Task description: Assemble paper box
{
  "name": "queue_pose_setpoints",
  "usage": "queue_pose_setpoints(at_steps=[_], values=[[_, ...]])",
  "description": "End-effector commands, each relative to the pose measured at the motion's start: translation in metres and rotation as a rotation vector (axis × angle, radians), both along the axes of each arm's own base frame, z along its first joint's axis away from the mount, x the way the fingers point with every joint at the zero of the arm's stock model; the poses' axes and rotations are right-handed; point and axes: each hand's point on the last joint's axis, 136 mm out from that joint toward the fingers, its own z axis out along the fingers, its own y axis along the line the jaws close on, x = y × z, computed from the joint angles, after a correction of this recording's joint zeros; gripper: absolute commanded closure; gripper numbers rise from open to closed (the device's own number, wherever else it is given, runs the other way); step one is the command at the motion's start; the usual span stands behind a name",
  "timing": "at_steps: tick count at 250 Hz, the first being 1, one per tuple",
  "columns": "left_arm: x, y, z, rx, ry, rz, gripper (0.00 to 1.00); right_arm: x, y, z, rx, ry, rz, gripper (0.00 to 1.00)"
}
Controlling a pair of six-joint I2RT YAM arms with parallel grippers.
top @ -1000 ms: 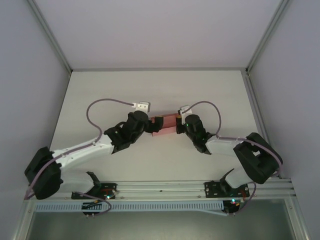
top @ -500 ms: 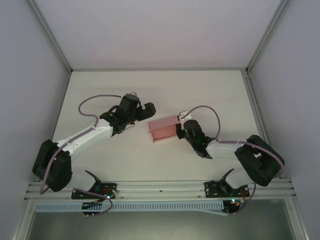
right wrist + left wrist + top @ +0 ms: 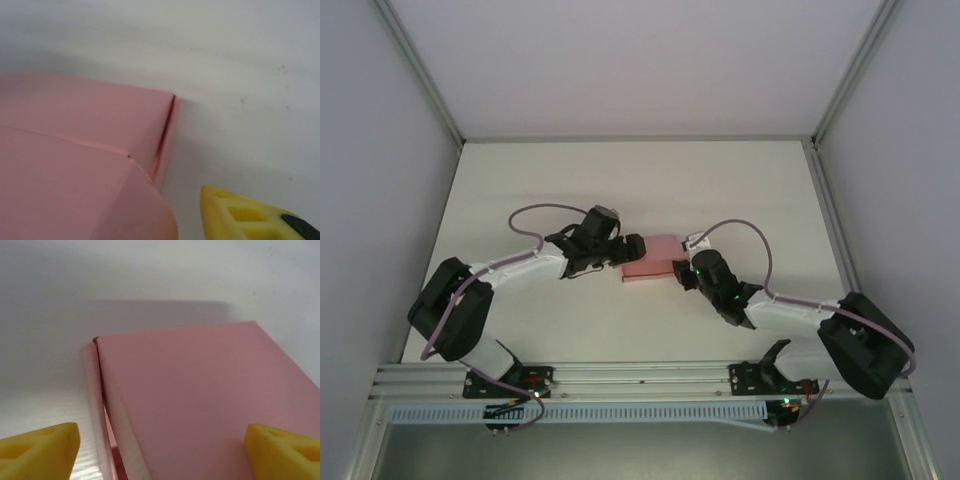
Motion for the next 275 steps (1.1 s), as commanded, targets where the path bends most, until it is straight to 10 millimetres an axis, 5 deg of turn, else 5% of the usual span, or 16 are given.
queue_pose_setpoints(at_steps=[1,30,71,138,194,243,275], values=[[-0.009,0.015,-0.041,0.122,0.045,-0.021,0.19,-0.023,-0.012,-0.015,-0.005,0.106,-0.019,0.50],[-0.011,0.015,-0.059,0.145,0.071,-0.028,0.24,-0.049,-0.016,-0.020,0.022,0.210,0.018,0.27],[-0.008,0.007,-0.059,0.122,0.051,-0.041,0.27,-0.065,-0.022,-0.007,0.068,0.251,0.026,0.15],[-0.005,0.000,-0.051,0.010,0.014,-0.089,0.39,-0.029,-0.015,0.040,0.087,0.207,-0.019,0.03],[-0.005,-0.002,-0.029,-0.125,-0.078,-0.141,0.57,0.004,-0.014,0.033,0.159,0.403,-0.059,0.00],[-0.007,0.005,-0.018,-0.310,-0.092,-0.149,0.81,0.017,-0.001,0.030,0.294,0.551,-0.016,0.00],[-0.013,0.001,-0.003,-0.444,-0.126,-0.212,0.86,0.016,0.014,0.028,0.363,0.587,0.085,0.00]])
